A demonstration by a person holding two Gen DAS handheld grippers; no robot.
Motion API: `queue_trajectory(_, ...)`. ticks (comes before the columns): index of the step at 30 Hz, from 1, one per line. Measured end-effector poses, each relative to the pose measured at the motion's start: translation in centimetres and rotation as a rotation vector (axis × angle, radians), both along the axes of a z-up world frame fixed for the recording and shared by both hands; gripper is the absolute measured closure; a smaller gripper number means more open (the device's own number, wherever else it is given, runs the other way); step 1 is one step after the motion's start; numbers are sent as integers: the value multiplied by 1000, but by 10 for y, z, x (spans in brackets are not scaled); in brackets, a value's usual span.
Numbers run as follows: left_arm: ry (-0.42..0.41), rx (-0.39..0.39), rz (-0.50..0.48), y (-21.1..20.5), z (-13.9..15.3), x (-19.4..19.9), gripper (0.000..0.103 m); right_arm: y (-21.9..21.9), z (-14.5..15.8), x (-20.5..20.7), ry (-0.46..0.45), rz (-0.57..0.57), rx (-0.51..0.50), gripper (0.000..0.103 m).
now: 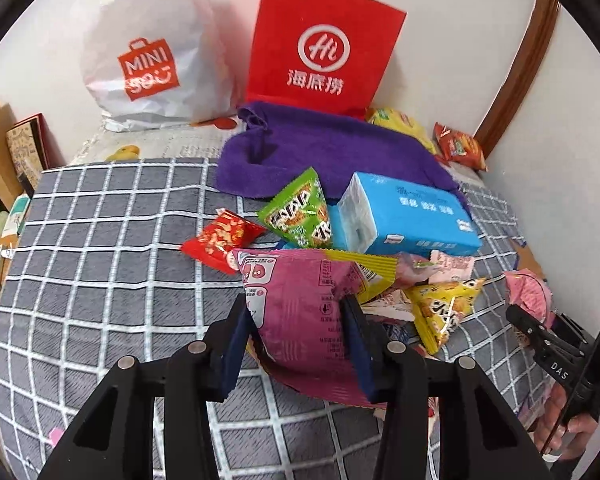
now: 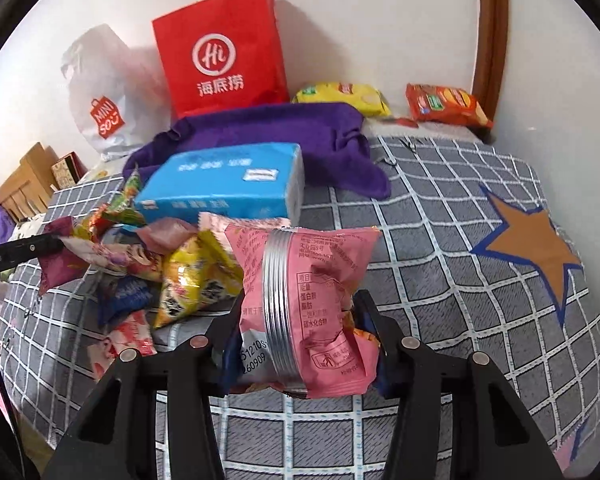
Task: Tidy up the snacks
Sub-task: 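Grasp the pink snack packet with the left gripper while the right gripper lifts its pink cake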
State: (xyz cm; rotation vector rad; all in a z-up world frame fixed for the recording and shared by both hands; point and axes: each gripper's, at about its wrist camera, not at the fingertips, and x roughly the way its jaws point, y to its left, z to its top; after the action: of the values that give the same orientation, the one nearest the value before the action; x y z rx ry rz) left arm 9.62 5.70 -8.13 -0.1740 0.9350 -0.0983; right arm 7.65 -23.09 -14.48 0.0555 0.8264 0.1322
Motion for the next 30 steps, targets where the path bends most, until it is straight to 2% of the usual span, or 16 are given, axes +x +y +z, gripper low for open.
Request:
queue_trajectory(7,-60,5,7,1,26,-16,60,6,24,-13,-50,0,5,53)
queue_trajectory(17,-96,-18,-23,-14,55,-8,60,5,58,-19,-109,-10,14,54)
queue_trajectory(24,-104,-18,-66,-31,69,11,60,5,72,-2,-126,-29,-5,54)
queue_trajectory(30,-105,-16,-80,-42,77,38,60,3,80,28,-112,-50,-2,54)
